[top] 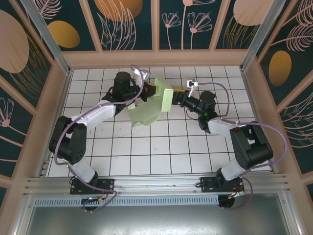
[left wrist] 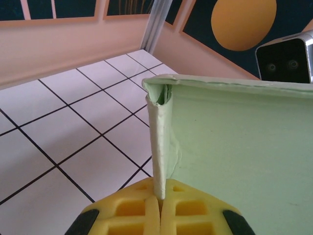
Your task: Fold the paper box
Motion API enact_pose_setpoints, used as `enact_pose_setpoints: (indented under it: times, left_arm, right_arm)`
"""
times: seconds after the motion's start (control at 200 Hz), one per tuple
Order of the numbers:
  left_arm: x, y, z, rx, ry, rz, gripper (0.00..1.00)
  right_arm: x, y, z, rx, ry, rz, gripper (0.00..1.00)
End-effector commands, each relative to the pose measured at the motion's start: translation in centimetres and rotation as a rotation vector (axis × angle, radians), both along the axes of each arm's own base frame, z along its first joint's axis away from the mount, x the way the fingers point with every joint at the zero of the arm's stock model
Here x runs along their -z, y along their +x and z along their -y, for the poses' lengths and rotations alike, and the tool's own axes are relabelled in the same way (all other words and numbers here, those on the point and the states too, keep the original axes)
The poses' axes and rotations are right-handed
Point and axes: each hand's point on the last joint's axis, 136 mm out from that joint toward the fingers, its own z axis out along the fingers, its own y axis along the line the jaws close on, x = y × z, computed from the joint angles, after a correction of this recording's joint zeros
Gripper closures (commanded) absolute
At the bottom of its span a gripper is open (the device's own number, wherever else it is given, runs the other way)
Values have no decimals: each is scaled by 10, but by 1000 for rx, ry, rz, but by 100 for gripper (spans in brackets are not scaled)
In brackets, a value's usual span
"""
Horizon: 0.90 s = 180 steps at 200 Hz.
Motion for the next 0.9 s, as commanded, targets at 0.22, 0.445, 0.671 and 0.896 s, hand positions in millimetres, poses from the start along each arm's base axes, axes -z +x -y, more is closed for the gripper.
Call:
enact_pose_setpoints:
  times: [0.22,0.445,0.671,0.896]
  left_arm:
    - [12,6,-3,-44,79,31,98]
    - [56,15,-26,-93,368,7,100]
    - [126,-6,-69,-95,782,-154,100]
    - [191,-24,-97,-54,1059,-347,100]
  right_arm:
    - [-2,2,54,175,-5,10,27]
    - [3,7,91,326,-98,-1,26]
    - [2,8,111,423,-253,15,26]
    - [6,11,105,389,-254,7,26]
